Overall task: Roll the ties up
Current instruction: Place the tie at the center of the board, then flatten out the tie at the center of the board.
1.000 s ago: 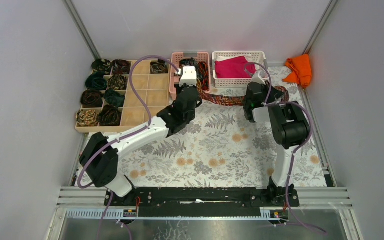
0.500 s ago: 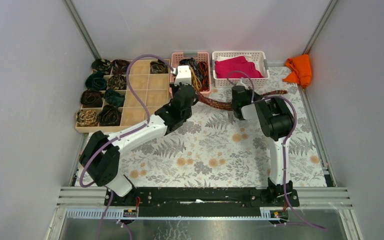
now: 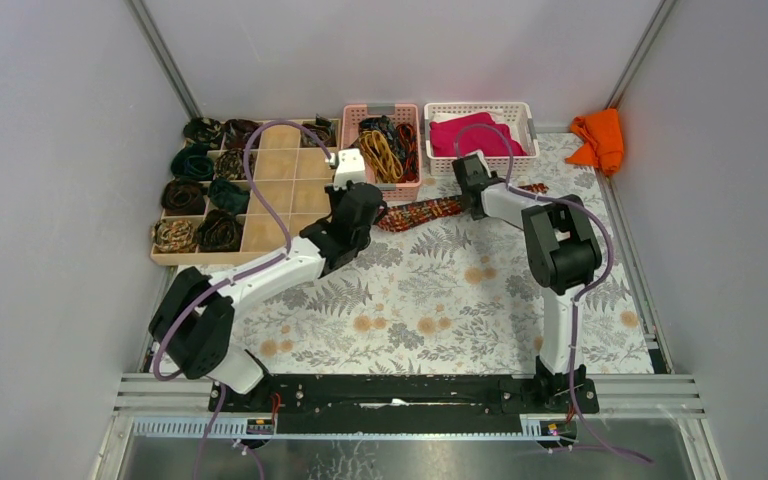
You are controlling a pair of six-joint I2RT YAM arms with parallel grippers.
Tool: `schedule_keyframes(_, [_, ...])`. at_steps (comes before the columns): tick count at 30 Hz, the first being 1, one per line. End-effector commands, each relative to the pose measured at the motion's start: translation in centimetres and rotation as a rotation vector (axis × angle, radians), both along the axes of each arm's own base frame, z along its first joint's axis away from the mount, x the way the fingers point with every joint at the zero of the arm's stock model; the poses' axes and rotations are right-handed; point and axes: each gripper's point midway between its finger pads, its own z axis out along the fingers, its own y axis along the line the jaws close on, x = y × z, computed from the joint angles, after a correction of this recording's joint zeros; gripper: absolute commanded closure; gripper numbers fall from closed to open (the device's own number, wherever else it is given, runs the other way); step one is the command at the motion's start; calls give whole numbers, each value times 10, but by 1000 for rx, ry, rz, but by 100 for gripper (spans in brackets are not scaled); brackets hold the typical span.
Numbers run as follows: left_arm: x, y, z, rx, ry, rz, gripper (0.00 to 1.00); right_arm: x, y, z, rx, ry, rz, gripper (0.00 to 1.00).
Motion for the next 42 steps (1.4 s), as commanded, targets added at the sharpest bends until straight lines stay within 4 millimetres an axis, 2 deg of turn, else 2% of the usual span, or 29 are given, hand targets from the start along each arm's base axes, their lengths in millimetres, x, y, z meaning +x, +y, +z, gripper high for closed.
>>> schedule_keyframes(1, [-11,11,-4,-31,5,28,100,-58,49,-32,268,264,50,40])
schedule_keyframes(4, [-11,19,4,5,-12,55,100,-61,59,-17,338,241,43,29])
schedule_keyframes(6, [-10,28,11,24,-28,86,100,-58,56,-4,344,192,17,28])
schedule_keyframes(9, [-7,39,14,13,-19,102,100,-54,39,11,295,113,-69,31])
schedule_keyframes(12, [-8,45,11,5,-12,103,100,-56,29,21,289,82,-136,44])
schedule_keyframes(13, [-9,45,10,6,-10,99,100,-55,30,29,311,54,-140,52])
schedule_keyframes(14, [-10,45,9,4,-9,98,100,-54,30,34,332,24,-147,54])
schedule_keyframes(16, [-11,46,6,5,-6,98,100,-52,26,45,352,-30,-184,78])
schedule_keyframes(17, [-11,47,5,8,-1,101,100,-51,21,52,359,-55,-207,85])
schedule_keyframes(21, [-12,54,-4,9,20,114,100,-42,-14,69,349,-138,-357,100])
schedule_keyframes(24, [-14,57,-10,6,36,114,100,-33,-38,59,362,-112,-442,100])
schedule_keyframes(30, [-22,63,-11,-17,38,125,100,-21,-81,26,376,-51,-570,100])
schedule_keyframes(32, [-24,65,-13,-15,47,121,100,-19,-87,18,392,-28,-584,100])
schedule_keyframes(38, [-26,62,-16,-32,55,105,100,-23,-89,-12,409,54,-596,100])
schedule_keyframes(42, [-27,62,-15,-33,59,103,100,-24,-101,-33,400,89,-650,100])
